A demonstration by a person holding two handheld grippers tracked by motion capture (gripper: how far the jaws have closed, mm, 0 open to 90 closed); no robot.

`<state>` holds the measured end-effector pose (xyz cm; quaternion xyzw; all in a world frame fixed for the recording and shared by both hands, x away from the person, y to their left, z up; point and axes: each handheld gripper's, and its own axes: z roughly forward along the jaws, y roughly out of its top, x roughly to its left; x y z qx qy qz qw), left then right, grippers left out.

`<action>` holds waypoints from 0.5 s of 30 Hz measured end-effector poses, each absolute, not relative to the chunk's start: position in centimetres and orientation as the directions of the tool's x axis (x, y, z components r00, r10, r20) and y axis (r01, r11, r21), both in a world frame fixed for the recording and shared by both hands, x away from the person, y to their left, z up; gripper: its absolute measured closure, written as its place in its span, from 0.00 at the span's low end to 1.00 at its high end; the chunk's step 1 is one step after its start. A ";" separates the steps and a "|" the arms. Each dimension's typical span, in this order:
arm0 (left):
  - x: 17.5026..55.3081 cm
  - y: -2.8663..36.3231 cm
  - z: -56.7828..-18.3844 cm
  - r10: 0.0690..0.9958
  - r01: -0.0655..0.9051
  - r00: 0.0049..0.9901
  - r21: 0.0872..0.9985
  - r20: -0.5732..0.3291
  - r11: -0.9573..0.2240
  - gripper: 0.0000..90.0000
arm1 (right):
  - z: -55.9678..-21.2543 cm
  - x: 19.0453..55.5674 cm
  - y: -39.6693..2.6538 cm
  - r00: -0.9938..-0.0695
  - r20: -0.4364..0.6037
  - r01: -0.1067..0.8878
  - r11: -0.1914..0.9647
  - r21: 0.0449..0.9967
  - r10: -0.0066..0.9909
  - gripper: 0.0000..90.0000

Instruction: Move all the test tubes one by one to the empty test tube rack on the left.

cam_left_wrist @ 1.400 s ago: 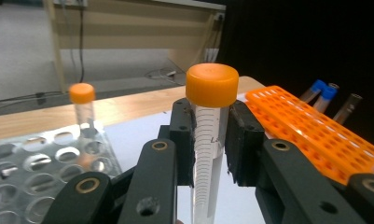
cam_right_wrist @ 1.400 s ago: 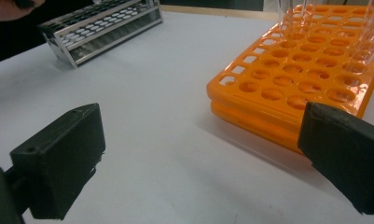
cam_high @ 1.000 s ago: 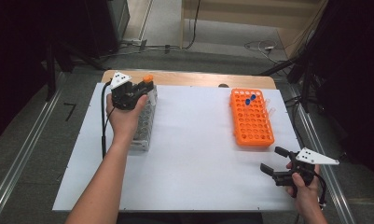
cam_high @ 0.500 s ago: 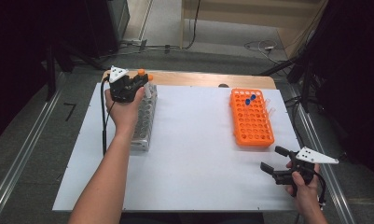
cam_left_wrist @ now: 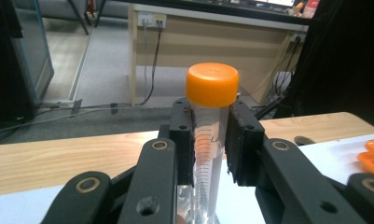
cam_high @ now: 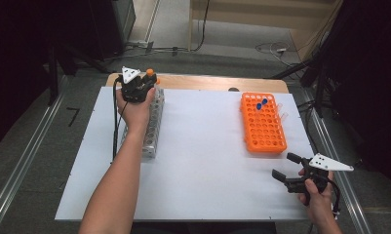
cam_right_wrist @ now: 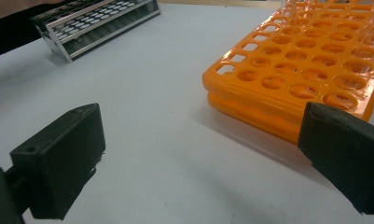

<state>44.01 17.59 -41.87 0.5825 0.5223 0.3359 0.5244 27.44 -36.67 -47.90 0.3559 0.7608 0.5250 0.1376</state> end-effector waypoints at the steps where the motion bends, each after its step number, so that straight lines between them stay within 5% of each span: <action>1: 44.2 17.6 -42.0 0.961 0.256 0.225 0.962 -0.160 0.100 0.83 | -47.9 27.5 -36.6 -0.710 0.164 0.397 0.197 0.896 0.685 0.00; 15: 44.8 17.2 -42.9 0.962 0.337 0.221 0.938 -0.158 0.077 0.82 | -48.1 27.6 -36.5 -0.711 0.170 0.401 0.194 0.895 0.683 0.00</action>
